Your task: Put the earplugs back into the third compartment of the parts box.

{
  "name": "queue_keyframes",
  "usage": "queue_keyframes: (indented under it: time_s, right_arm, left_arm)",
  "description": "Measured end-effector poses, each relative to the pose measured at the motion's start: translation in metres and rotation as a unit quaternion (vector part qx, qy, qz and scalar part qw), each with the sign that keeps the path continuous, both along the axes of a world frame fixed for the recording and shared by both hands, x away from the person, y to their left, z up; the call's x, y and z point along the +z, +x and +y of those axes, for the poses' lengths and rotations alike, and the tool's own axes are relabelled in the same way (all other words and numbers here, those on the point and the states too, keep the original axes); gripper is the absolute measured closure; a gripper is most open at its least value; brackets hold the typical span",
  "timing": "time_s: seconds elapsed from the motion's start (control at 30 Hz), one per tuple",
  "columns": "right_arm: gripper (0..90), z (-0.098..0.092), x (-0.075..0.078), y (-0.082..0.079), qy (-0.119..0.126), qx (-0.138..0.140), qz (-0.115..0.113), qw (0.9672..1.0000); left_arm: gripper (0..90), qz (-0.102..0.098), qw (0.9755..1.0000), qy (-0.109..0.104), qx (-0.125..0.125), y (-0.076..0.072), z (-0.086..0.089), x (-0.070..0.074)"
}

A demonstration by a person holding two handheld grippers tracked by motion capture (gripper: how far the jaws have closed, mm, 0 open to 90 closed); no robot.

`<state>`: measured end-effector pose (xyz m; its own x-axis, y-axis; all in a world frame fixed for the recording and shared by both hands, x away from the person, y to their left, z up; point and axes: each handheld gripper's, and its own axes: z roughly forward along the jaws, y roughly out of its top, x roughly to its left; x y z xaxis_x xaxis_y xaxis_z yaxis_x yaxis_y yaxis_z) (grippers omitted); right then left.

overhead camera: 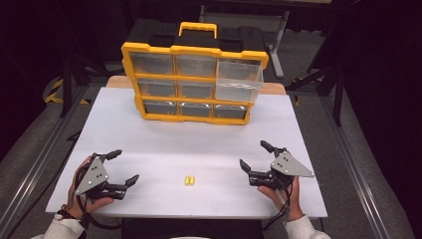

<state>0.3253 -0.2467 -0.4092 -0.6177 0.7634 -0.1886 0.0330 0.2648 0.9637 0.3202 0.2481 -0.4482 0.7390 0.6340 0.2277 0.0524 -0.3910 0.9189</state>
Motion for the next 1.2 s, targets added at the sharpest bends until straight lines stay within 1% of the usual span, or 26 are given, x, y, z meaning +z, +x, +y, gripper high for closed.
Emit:
queue_keyframes:
  time_s: [0.1,0.13,0.23,0.27,0.3,0.33,0.37,0.4,0.43,0.5,0.53,0.57,0.63,0.67,0.7,0.73,0.77,0.8,0.83,0.87,0.9,1.0,1.03,1.07,1.1,1.2]
  right_arm:
    - [10.5,0.005,0.001,-0.002,-0.023,0.011,-0.004,0.9997]
    - [10.4,0.008,0.002,-0.002,-0.028,0.027,0.002,0.9993]
    - [10.4,0.013,0.004,-0.002,-0.042,0.03,0.005,0.9986]
    - [10.5,0.02,0.006,0.0,-0.065,0.044,0.014,0.9968]
    - [10.6,0.023,0.007,0.0,-0.069,0.05,0.02,0.9962]
    - [10.6,0.023,0.007,0.0,-0.069,0.05,0.02,0.9962]
    - [10.4,0.029,0.009,0.005,-0.084,0.075,0.041,0.9928]
    - [10.4,0.029,0.009,0.005,-0.084,0.075,0.041,0.9928]
    - [10.5,0.036,0.009,0.009,-0.099,0.094,0.058,0.9889]
    - [10.5,0.038,0.009,0.01,-0.105,0.099,0.06,0.9877]
    - [10.5,0.045,0.008,0.016,-0.111,0.118,0.073,0.9841]
    - [10.5,0.045,0.008,0.016,-0.111,0.118,0.073,0.9841]
    - [10.5,0.055,0.006,0.025,-0.12,0.14,0.087,0.979]
    - [10.5,0.055,0.006,0.025,-0.12,0.14,0.087,0.979]
    - [10.6,0.064,0.006,0.03,-0.126,0.155,0.093,0.9754]
    - [10.6,0.064,0.006,0.03,-0.126,0.155,0.093,0.9754]
    - [10.6,0.076,0.004,0.035,-0.129,0.174,0.103,0.9709]
    - [10.6,0.076,0.004,0.035,-0.129,0.174,0.103,0.9709]
    - [12.1,0.089,-0.001,0.038,-0.147,0.19,0.11,0.9644]
    - [12.1,0.089,-0.001,0.038,-0.147,0.19,0.11,0.9644]
    - [12.6,0.093,-0.003,0.039,-0.153,0.194,0.114,0.9622]
    - [16.9,0.116,-0.016,0.041,-0.188,0.23,0.133,0.9454]
    - [16.9,0.116,-0.016,0.041,-0.188,0.23,0.133,0.9454]
    - [18.8,0.121,-0.018,0.042,-0.195,0.237,0.138,0.9416]
    - [20.0,0.128,-0.023,0.043,-0.21,0.246,0.142,0.9354]
    - [23.9,0.133,-0.029,0.046,-0.21,0.264,0.158,0.9281]
  left_arm:
    - [8.2,0.001,0.9999,-0.011,-0.002,0.001,0.001,0.0]
    - [8.1,0.002,0.9999,-0.012,-0.001,0.001,0.001,0.0]
    - [7.8,0.003,0.9999,-0.011,-0.006,0.0,0.004,-0.001]
    - [7.7,0.006,0.9998,-0.015,-0.007,0.0,0.006,-0.002]
    - [7.6,0.013,0.9995,-0.027,-0.008,0.0,0.009,-0.002]
    - [7.5,0.013,0.9995,-0.027,-0.008,0.0,0.009,-0.002]
    - [7.6,0.009,0.9995,-0.029,-0.007,-0.002,0.011,-0.002]
    - [7.7,0.009,0.9995,-0.029,-0.007,-0.002,0.011,-0.002]
    - [7.7,0.009,0.9995,-0.03,-0.009,-0.003,0.011,-0.002]
    - [7.7,0.01,0.9996,-0.025,-0.009,-0.003,0.01,-0.002]
    - [7.9,0.008,0.9997,-0.02,-0.01,-0.003,0.01,-0.002]
    - [7.9,0.007,0.9997,-0.019,-0.009,-0.003,0.01,-0.002]
    - [8.0,0.005,0.9997,-0.023,-0.009,-0.004,0.01,-0.003]
    - [8.0,0.005,0.9997,-0.023,-0.009,-0.004,0.01,-0.003]
    - [8.0,0.004,0.9998,-0.017,-0.007,-0.004,0.01,-0.003]
    - [8.0,0.004,0.9998,-0.017,-0.007,-0.004,0.01,-0.003]
    - [8.0,0.007,0.9997,-0.021,-0.011,-0.003,0.009,-0.003]
    - [8.0,0.007,0.9997,-0.021,-0.011,-0.003,0.009,-0.003]
    - [8.0,0.006,0.9998,-0.016,-0.012,-0.003,0.008,-0.004]
    - [8.0,0.006,0.9998,-0.016,-0.012,-0.003,0.008,-0.004]
    - [8.0,0.005,0.9998,-0.011,-0.015,-0.003,0.007,-0.004]
    - [7.8,0.009,0.9997,-0.011,-0.02,-0.002,0.007,-0.005]
    - [7.8,0.009,0.9997,-0.011,-0.02,-0.002,0.007,-0.005]
    - [7.8,0.009,0.9997,-0.01,-0.02,-0.002,0.007,-0.005]
    - [7.8,0.006,0.9998,-0.008,-0.017,-0.003,0.007,-0.005]
    - [7.8,0.008,0.9998,-0.01,-0.018,-0.004,0.008,-0.005]
